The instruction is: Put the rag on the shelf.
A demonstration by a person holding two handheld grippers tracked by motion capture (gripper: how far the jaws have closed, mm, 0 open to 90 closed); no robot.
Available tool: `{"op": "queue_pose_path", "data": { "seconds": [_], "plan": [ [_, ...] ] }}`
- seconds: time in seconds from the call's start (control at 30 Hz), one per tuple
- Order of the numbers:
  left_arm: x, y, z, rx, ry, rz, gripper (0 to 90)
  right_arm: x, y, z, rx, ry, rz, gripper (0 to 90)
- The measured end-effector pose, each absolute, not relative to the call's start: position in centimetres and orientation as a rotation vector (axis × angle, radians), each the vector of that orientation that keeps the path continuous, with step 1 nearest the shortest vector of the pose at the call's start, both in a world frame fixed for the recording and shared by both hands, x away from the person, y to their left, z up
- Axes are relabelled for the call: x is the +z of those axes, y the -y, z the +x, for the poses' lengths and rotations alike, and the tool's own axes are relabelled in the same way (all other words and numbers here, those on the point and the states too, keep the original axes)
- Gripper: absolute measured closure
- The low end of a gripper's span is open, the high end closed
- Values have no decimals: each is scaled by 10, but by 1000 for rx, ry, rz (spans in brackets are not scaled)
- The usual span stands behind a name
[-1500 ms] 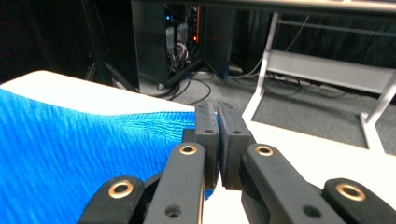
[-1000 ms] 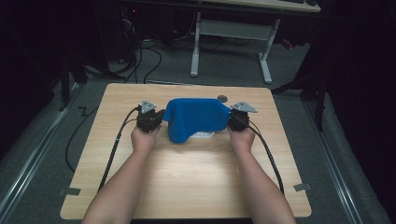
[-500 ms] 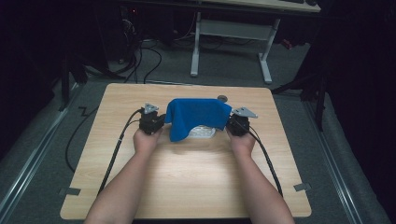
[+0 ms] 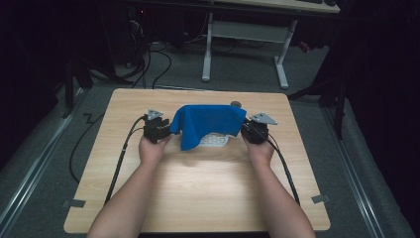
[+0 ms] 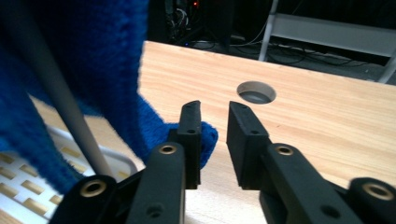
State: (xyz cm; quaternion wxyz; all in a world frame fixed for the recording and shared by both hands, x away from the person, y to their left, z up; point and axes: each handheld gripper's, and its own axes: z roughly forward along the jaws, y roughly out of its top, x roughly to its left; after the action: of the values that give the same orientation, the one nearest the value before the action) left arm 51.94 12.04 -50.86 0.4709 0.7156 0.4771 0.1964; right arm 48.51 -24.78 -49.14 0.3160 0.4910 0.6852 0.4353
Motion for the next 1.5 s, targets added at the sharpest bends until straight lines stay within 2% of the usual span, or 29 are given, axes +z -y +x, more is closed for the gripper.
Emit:
{"op": "queue_pose_path", "data": {
  "seconds": [0.8, 1.13, 1.5],
  "plan": [
    [-461, -140, 503, 621, -1094, 1740, 571, -437, 259, 472, 1157, -1764, 1188, 680],
    [-455, -144, 498, 623, -1085, 1746, 558, -431, 264, 469, 1154, -1755, 1195, 661],
    [-455, -149, 479, 598, -1077, 1746, 545, -427, 262, 448, 1166, -1781, 1153, 608]
  ]
}}
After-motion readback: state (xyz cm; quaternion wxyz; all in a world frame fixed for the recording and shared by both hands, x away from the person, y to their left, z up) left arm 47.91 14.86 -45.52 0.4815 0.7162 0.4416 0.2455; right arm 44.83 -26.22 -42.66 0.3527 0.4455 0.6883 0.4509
